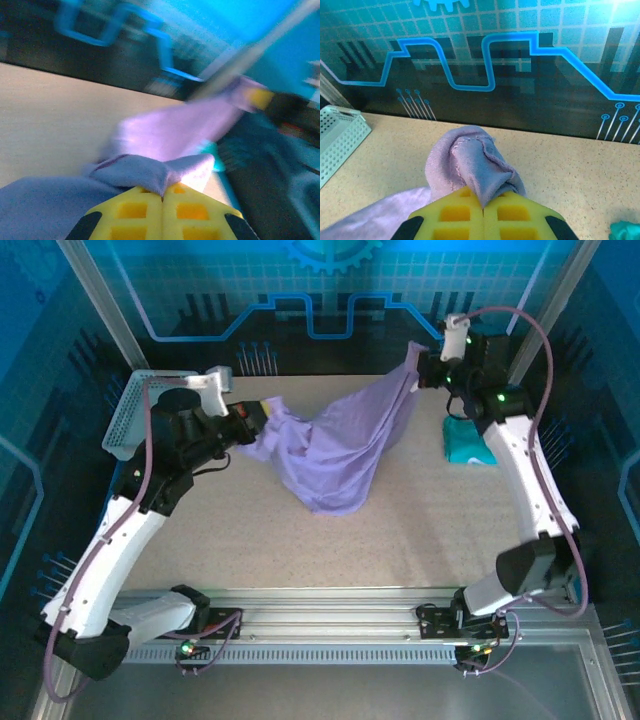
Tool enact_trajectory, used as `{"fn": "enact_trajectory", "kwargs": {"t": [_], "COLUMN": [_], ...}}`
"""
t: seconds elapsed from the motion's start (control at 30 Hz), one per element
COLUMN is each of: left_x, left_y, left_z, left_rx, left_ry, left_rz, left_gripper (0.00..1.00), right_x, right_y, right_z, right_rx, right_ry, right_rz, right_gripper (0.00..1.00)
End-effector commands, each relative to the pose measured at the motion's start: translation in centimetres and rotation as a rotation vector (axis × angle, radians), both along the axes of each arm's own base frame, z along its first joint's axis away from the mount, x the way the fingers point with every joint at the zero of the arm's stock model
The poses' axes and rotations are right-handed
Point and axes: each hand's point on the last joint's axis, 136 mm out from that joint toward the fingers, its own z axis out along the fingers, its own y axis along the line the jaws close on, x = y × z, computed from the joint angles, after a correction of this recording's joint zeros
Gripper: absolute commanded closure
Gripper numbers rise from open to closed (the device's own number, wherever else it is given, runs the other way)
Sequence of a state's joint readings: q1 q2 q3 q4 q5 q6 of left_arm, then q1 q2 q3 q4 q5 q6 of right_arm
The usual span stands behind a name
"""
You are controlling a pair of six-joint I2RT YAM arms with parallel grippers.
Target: Fold the inside-out t-shirt
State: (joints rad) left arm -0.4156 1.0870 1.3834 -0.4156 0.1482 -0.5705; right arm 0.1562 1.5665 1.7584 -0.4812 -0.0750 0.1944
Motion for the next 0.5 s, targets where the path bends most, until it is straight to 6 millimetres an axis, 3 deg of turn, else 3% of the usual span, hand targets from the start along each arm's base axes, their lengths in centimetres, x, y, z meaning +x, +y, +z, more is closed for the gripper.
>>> {"fn": "enact_trajectory", "kwargs": {"t": [0.0, 0.07, 0.1, 0.17, 0.23, 0.33, 0.47], "left_x": [-3.9, -3.2, -2.3, -0.4, 1.5, 3.4, 4.4], "left_y": [-2.1, -1.1, -0.3, 1.4, 3.0, 5.0, 6.6], "left_z": [7.7, 7.9, 7.5, 5.7, 3.2, -0.1, -2.3], "left_rx": [-0.204, -0.209, -0.203, -0.209, -0.219, -0.220, -0.197], "left_ry": [-0.136, -0.143, -0.134, -0.080, -0.011, 0.059, 0.090], "left_rz": [-0.179, -0.111, -0.056, 0.037, 0.119, 0.212, 0.283], "left_gripper": [1.00, 1.00, 1.00, 1.00, 1.00, 1.00, 1.00], "right_x": [3.5, 6.0, 7.3, 8.5, 8.1, 5.1, -1.9], "right_y": [2.4, 4.5, 5.5, 6.9, 7.9, 9.1, 10.0], "right_z": [0.4, -1.6, -3.7, -7.1, -10.2, -13.3, -15.3], "right_rx": [0.003, -0.008, -0.022, -0.049, -0.092, -0.152, -0.136], "right_ry": [-0.010, 0.055, 0.121, 0.232, 0.318, 0.355, 0.332], "right_rz": [-0.004, 0.035, 0.055, 0.092, 0.127, 0.192, 0.291], "right_gripper": [1.00, 0.97, 0.91, 0.69, 0.51, 0.30, 0.21]}}
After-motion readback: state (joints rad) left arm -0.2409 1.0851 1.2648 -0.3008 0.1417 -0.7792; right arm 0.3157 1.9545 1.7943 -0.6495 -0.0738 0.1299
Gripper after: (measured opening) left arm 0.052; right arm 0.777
